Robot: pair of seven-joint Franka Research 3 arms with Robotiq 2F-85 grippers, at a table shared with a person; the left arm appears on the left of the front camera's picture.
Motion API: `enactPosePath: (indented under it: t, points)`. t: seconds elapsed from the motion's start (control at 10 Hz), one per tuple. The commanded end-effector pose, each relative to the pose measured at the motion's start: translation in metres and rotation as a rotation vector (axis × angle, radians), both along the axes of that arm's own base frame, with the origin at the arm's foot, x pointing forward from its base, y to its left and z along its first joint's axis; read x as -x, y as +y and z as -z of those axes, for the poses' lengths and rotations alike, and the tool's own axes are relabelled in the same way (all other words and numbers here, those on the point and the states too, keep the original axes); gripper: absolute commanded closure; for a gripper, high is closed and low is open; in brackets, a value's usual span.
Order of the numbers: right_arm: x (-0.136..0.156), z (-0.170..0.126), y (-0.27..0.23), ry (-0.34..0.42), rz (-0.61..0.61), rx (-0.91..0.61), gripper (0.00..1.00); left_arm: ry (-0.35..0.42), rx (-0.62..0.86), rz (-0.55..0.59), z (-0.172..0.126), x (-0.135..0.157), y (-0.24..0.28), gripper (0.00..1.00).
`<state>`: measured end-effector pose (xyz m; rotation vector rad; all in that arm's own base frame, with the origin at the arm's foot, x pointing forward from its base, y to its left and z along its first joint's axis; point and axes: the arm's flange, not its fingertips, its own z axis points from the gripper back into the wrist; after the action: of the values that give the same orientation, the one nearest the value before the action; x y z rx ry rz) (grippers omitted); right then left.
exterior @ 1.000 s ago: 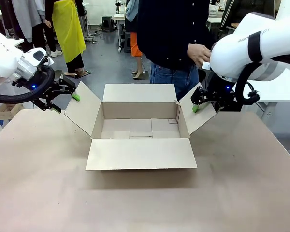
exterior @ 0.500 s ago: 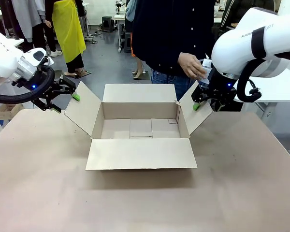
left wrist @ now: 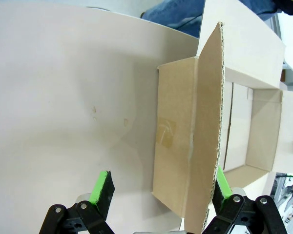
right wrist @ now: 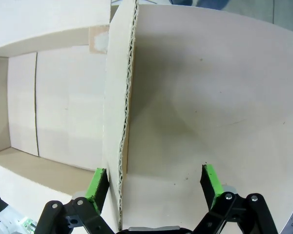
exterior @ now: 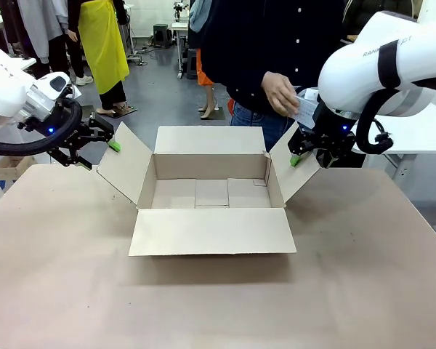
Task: Pack the gift set into the box.
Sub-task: Lift both hands away from the flaps of the Package Box.
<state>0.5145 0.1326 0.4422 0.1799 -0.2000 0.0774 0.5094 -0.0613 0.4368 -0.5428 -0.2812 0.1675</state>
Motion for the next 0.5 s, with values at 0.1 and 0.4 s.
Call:
enactPosePath:
  t: [0.1, 0.4]
  points:
    - [-0.0016, -0.0039, -0.0008, 0.003, 0.010, 0.017, 0.00, 0.006, -0.008, -0.009, -0.0033, 0.0014, 0.0002, 0.00]
    - [-0.0016, -0.0039, -0.0008, 0.003, 0.010, 0.017, 0.00, 0.006, -0.008, -0.009, -0.0033, 0.0014, 0.0002, 0.00]
